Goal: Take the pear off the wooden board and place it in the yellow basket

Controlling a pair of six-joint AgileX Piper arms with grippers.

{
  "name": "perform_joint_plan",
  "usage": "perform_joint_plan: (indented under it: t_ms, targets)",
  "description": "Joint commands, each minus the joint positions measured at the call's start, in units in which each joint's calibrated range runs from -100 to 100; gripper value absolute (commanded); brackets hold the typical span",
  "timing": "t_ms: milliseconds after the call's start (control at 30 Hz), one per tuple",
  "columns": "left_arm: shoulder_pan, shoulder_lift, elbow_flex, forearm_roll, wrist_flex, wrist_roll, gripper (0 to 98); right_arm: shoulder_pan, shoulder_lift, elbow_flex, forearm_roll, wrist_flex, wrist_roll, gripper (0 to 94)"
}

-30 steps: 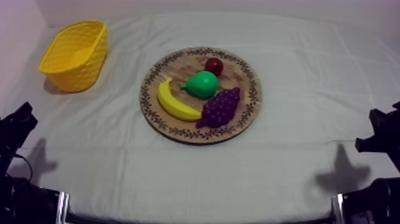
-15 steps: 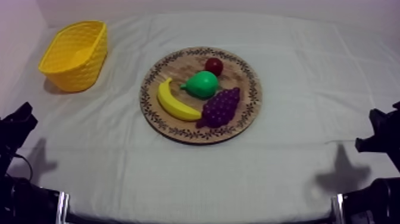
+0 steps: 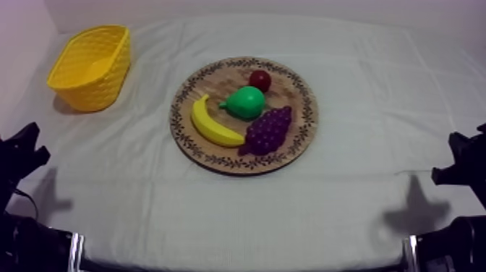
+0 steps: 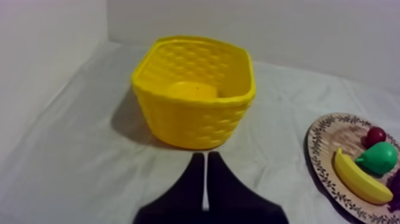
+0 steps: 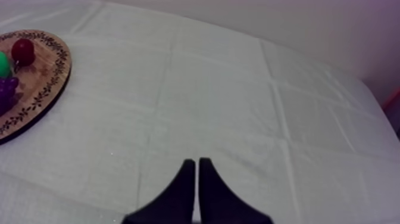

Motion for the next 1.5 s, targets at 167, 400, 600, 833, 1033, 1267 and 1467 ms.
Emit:
perform_joint_plan:
  t_ms: [167,400,600,833,1033,1267,1467]
  targets:
    - [2.2,6.5,-15.2,-0.2,6.8,-2.5,0.0,0.0,0.0,0.0,0.0,0.0,0.0,0.3]
    - [3.1,22.1,-38.2,0.29,15.3,-5.0,0.0,0.0,0.0,0.0,0.0,0.0,0.0,0.3]
    - [5.8,37.9,-61.5,-0.29,26.7,-6.9,0.0,0.0,0.0,0.0,0.0,0.0,0.0,0.3]
    - [10.7,51.7,-79.5,-1.93,32.8,-8.9,0.0,0.0,0.0,0.0,0.0,0.0,0.0,0.3]
    - [15.2,60.7,-86.8,-2.26,33.5,-10.0,0.0,0.0,0.0,0.0,0.0,0.0,0.0,0.3]
    - [19.9,72.6,-92.7,-2.13,34.0,-11.3,0.7,0.0,0.0,0.0,0.0,0.0,0.0,0.3]
    - [22.5,82.7,-97.1,-1.59,34.7,-12.4,1.5,0.0,0.0,0.0,0.0,0.0,0.0,0.3]
